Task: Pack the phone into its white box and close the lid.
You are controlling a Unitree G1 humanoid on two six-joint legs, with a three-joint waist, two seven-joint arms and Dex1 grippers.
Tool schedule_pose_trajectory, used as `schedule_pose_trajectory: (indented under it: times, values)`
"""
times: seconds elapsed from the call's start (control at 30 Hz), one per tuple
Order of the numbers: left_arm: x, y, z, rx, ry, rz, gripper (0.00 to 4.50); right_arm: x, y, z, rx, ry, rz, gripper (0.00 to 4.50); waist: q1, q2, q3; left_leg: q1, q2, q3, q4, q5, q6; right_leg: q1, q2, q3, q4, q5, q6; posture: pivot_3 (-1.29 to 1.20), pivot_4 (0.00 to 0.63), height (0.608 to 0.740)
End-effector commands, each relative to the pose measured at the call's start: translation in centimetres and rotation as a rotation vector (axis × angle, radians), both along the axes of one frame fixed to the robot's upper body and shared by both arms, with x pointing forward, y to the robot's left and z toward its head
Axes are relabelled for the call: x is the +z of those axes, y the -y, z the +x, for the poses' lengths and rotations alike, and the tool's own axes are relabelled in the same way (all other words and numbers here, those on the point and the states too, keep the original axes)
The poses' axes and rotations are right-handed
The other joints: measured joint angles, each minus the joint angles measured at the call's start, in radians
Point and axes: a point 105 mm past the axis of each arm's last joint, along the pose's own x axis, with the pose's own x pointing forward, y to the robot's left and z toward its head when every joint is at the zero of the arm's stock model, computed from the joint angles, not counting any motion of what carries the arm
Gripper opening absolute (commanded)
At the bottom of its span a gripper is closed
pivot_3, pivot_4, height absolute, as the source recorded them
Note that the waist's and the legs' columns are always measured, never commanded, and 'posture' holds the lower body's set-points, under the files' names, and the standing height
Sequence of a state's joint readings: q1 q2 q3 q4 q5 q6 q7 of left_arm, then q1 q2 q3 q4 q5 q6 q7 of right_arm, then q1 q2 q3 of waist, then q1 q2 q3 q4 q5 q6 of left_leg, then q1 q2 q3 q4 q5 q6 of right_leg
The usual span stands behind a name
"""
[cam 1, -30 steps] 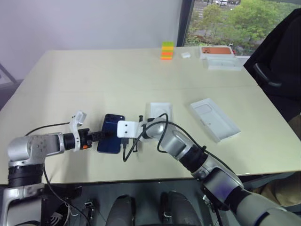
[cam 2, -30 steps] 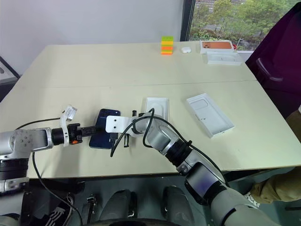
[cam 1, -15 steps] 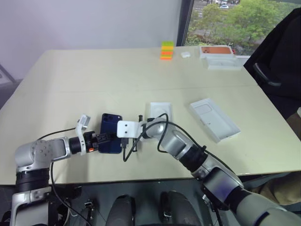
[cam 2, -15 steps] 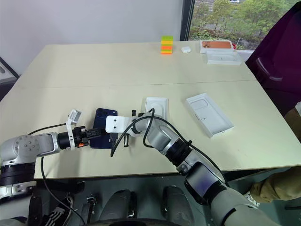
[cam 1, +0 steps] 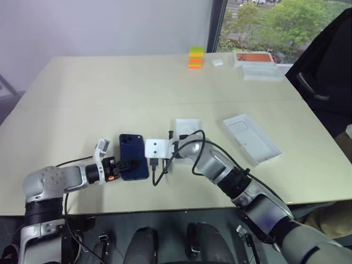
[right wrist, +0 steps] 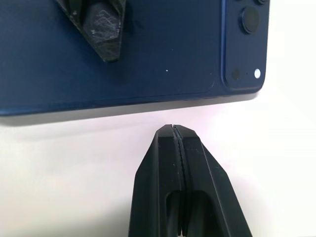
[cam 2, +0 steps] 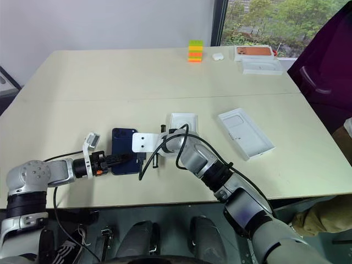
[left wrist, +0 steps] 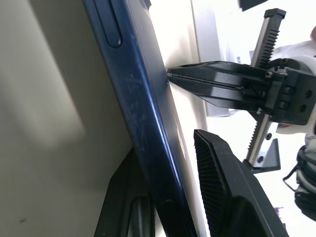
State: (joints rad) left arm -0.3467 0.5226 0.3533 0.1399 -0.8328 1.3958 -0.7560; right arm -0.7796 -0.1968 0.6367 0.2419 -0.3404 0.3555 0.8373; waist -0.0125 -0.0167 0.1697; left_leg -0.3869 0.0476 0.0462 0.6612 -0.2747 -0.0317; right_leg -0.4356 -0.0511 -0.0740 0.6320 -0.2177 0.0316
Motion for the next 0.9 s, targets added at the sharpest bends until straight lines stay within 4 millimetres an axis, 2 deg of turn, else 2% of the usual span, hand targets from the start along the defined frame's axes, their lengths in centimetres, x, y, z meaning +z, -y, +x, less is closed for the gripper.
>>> schedule_pose_trajectory:
  times: [0.03, 0.23, 0.33, 0.47, 0.63, 0.73, 0.8, 0.9]
  values:
    - [0.8, -0.6, 0.2, 0.031, 0.022, -0.041, 0.03, 0.0, 1.5, 0.6, -0.043, 0.009, -0.013, 0.00, 0.000, 0.000, 0.000, 0.000, 0.000, 0.000, 0.000, 0.000, 0.000, 0.000, 0.000, 0.000, 0.000, 0.000, 0.000, 0.00, 0.150, 0.740]
    - [1.2, -1.1, 0.0, 0.049, 0.054, -0.067, 0.03, 2.0, 2.2, 0.7, -0.054, 0.018, 0.064, 0.00, -0.003, 0.000, 0.000, -0.001, 0.000, 0.000, 0.000, 0.000, 0.000, -0.002, 0.001, 0.000, 0.000, 0.000, 0.000, 0.00, 0.150, 0.740]
    - [2.0, -1.7, 0.7, 0.137, 0.178, -0.073, 0.03, 4.5, 3.1, 1.0, -0.066, 0.020, 0.175, 0.00, -0.004, 0.000, 0.001, -0.004, 0.001, 0.000, 0.000, 0.000, 0.000, -0.004, 0.001, 0.000, 0.000, 0.000, 0.000, 0.00, 0.150, 0.740]
    - [2.6, -2.1, 1.0, 0.172, 0.228, -0.083, 0.03, 6.5, 5.1, 1.2, -0.115, -0.058, 0.328, 0.00, -0.002, -0.002, 0.002, -0.004, 0.001, 0.000, 0.000, 0.000, 0.000, -0.005, 0.002, 0.000, 0.000, 0.001, -0.001, 0.00, 0.150, 0.740]
    - [3.7, -1.8, 0.5, 0.116, 0.252, -0.102, 0.03, 9.1, 8.7, 0.7, -0.141, -0.162, 0.542, 0.00, -0.001, -0.003, 0.003, -0.005, 0.002, 0.001, 0.000, 0.000, 0.000, -0.006, 0.002, 0.000, 0.000, 0.001, -0.001, 0.00, 0.150, 0.740]
    - [4.5, -1.1, 1.1, 0.107, 0.281, -0.068, 0.03, 9.5, 11.5, 0.7, -0.178, -0.160, 0.589, 0.00, 0.003, -0.004, 0.004, -0.006, 0.001, 0.001, 0.000, 0.000, 0.000, -0.006, 0.001, -0.001, -0.001, 0.001, -0.001, 0.00, 0.150, 0.740]
    - [5.7, 0.0, 1.4, 0.077, 0.310, -0.089, 0.03, 9.3, 13.4, 0.2, -0.185, -0.169, 0.596, 0.00, 0.006, -0.007, 0.006, -0.006, 0.000, 0.001, 0.000, 0.000, 0.000, -0.006, 0.001, -0.001, -0.001, 0.001, -0.001, 0.00, 0.150, 0.740]
    - [7.7, 2.2, 2.0, 0.030, 0.373, -0.100, 0.00, 9.5, 15.9, -0.9, -0.180, -0.180, 0.607, 0.82, 0.009, -0.011, 0.010, -0.007, 0.000, 0.001, 0.000, 0.000, 0.000, -0.006, 0.001, -0.001, -0.002, 0.001, -0.001, 0.00, 0.150, 0.740]
